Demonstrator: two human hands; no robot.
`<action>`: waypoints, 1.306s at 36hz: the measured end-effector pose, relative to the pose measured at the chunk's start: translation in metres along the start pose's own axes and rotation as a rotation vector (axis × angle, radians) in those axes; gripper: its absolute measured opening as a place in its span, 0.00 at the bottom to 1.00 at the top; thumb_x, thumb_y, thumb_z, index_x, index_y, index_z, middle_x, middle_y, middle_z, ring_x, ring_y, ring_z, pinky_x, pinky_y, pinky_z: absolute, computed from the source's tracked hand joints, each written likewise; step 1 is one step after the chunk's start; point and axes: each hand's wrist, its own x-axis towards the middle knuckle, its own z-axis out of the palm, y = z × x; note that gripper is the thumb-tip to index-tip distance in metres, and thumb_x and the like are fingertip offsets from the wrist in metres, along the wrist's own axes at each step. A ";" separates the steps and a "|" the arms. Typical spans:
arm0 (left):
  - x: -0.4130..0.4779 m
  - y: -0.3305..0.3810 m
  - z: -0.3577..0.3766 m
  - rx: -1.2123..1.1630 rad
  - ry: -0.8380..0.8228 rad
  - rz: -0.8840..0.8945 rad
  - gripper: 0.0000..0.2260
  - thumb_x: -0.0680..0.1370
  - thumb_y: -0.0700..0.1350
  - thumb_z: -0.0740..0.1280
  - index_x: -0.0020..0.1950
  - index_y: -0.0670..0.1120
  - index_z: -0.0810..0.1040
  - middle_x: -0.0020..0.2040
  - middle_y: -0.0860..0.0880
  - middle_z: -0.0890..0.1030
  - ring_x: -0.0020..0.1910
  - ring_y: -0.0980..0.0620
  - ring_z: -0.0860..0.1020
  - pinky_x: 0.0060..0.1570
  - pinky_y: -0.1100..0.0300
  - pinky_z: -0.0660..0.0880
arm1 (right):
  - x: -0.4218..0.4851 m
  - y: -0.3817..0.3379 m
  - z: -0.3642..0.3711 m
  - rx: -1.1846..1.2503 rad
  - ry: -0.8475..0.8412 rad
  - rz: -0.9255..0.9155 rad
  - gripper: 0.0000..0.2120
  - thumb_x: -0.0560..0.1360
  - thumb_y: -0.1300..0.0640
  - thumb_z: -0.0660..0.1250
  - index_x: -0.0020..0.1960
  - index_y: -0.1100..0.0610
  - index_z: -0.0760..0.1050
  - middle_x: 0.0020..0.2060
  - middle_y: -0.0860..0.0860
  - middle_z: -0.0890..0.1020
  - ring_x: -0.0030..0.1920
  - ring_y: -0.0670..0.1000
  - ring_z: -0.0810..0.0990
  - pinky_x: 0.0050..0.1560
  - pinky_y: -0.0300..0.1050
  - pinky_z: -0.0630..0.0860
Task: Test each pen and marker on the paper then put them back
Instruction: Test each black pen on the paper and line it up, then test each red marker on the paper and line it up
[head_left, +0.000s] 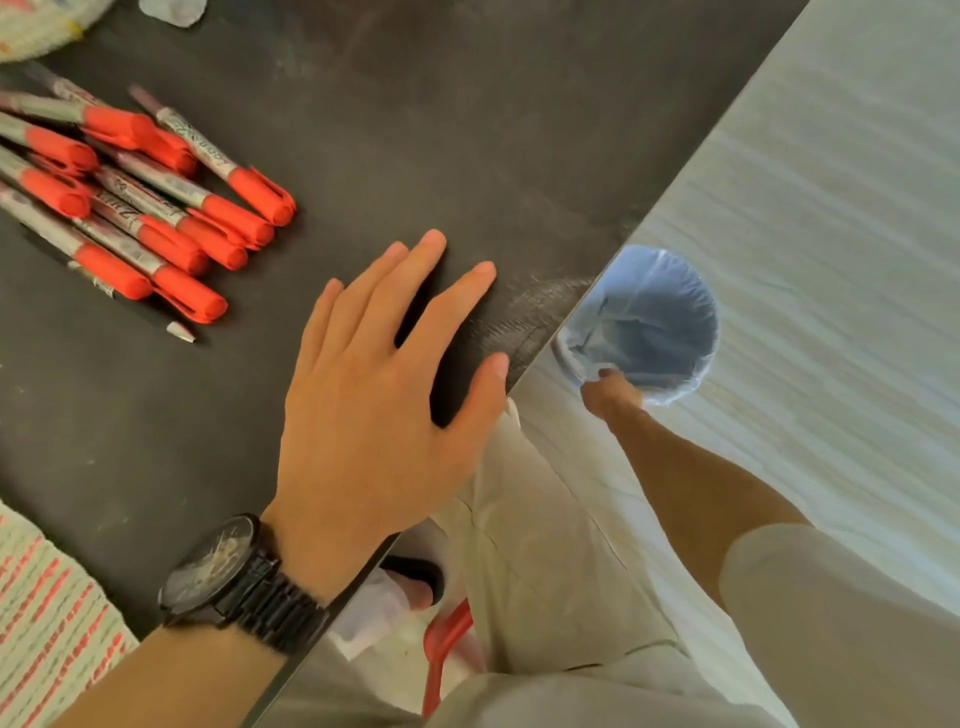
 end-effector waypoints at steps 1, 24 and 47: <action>0.000 0.000 0.000 -0.001 0.002 0.001 0.24 0.80 0.58 0.61 0.75 0.54 0.71 0.78 0.50 0.66 0.78 0.49 0.62 0.76 0.42 0.58 | -0.002 0.001 0.002 -0.053 0.002 -0.034 0.22 0.81 0.57 0.59 0.75 0.57 0.66 0.67 0.58 0.74 0.65 0.60 0.75 0.66 0.53 0.74; -0.030 0.003 -0.018 -0.083 0.026 -0.057 0.20 0.82 0.51 0.63 0.75 0.55 0.72 0.78 0.53 0.66 0.77 0.53 0.62 0.77 0.49 0.56 | -0.234 -0.018 -0.090 0.612 0.488 -0.800 0.07 0.79 0.54 0.67 0.53 0.42 0.77 0.45 0.40 0.83 0.44 0.37 0.80 0.40 0.34 0.70; -0.295 -0.126 -0.072 0.053 0.361 -0.855 0.26 0.81 0.65 0.53 0.74 0.56 0.73 0.76 0.54 0.70 0.76 0.51 0.67 0.76 0.50 0.62 | -0.372 -0.233 -0.003 -0.825 0.600 -1.435 0.13 0.80 0.45 0.61 0.63 0.44 0.74 0.56 0.46 0.80 0.56 0.52 0.79 0.48 0.50 0.77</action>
